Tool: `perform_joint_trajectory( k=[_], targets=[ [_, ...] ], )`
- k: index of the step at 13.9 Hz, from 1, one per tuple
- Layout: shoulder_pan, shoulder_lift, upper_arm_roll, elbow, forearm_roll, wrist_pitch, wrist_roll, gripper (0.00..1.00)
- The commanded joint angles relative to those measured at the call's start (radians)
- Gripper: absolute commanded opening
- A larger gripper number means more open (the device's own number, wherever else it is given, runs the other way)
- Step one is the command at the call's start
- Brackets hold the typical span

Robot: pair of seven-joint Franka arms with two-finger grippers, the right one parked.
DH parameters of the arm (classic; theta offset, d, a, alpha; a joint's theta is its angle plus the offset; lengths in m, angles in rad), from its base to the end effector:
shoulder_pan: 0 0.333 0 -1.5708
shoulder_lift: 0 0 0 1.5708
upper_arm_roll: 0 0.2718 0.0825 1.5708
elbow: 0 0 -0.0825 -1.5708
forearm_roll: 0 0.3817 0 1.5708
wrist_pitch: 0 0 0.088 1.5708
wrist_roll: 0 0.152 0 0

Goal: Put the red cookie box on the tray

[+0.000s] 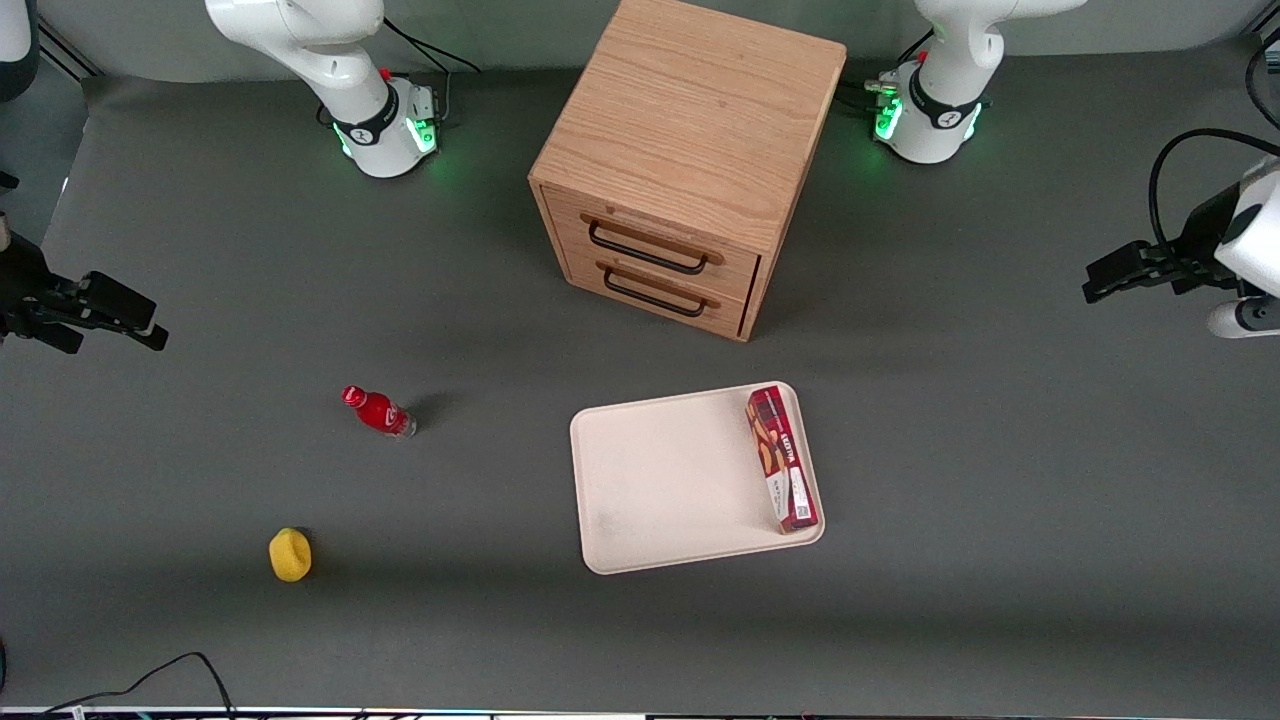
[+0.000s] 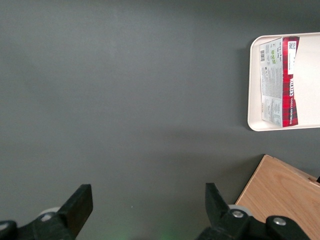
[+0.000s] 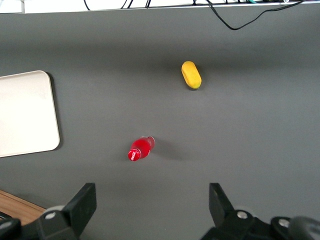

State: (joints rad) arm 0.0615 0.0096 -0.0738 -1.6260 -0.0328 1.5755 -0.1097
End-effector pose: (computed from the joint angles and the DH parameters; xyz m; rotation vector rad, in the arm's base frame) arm 0.5500 -0.0116 0.5047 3.1066 0.1532 -0.0965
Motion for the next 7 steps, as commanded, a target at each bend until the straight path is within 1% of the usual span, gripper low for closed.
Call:
perform_joint_trajectory(
  k=[1,5,7],
  targets=[
    [0.006,0.007,-0.004,0.017,-0.018,0.008,0.009,1.00],
    [-0.009,0.017,-0.010,0.035,-0.013,-0.011,0.007,1.00],
    [-0.052,0.020,-0.012,0.035,-0.013,-0.009,0.001,1.00]
  ],
)
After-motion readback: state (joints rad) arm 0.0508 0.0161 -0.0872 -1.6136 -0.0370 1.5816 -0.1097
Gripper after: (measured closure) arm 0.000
